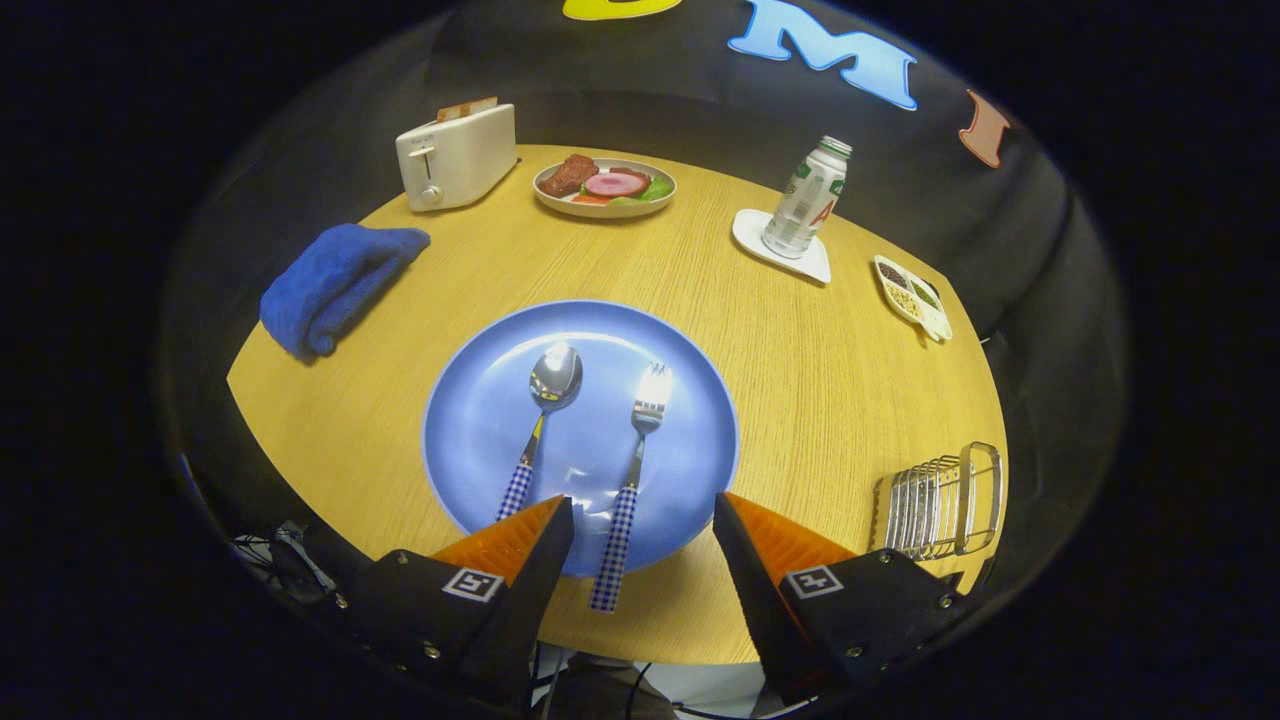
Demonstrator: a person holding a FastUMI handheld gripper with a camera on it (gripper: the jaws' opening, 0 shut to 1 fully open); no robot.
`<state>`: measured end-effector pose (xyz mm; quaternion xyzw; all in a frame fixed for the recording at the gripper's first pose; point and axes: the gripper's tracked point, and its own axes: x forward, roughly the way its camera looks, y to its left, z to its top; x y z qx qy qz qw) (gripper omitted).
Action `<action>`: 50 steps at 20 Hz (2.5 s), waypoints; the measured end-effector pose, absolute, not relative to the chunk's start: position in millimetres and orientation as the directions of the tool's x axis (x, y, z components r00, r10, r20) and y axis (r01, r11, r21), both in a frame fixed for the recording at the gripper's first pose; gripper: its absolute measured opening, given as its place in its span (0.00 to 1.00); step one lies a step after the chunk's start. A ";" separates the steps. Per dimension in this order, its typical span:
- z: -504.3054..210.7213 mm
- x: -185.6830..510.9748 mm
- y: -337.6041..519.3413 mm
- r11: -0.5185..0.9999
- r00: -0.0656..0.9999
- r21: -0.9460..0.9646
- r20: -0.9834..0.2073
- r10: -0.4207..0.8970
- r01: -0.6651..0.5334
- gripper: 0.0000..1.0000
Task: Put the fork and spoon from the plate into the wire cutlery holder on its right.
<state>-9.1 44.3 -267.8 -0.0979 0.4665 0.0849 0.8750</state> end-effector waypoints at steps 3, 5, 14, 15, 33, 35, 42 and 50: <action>-280.0 -17.1 45.6 0.961 0.480 -0.080 -0.875 0.060 -0.265 0.56; -283.8 -18.1 45.7 0.957 0.448 -0.081 -0.893 0.055 -0.280 0.56; -292.8 -12.3 47.8 0.947 0.330 -0.071 -0.943 0.038 -0.312 0.10; -295.0 -11.2 46.9 0.943 0.313 -0.074 -0.949 0.033 -0.325 0.11; -215.0 -26.9 -12.8 0.866 0.271 -0.123 -0.963 0.015 -0.484 0.01; -208.5 -33.2 -22.3 0.875 0.269 -0.122 -0.963 0.010 -0.468 0.01; -178.1 -55.2 -78.8 0.887 0.288 -0.175 -0.956 -0.050 -0.427 0.01; -161.0 -84.5 -140.4 0.908 0.255 -0.204 -0.960 -0.113 -0.366 0.01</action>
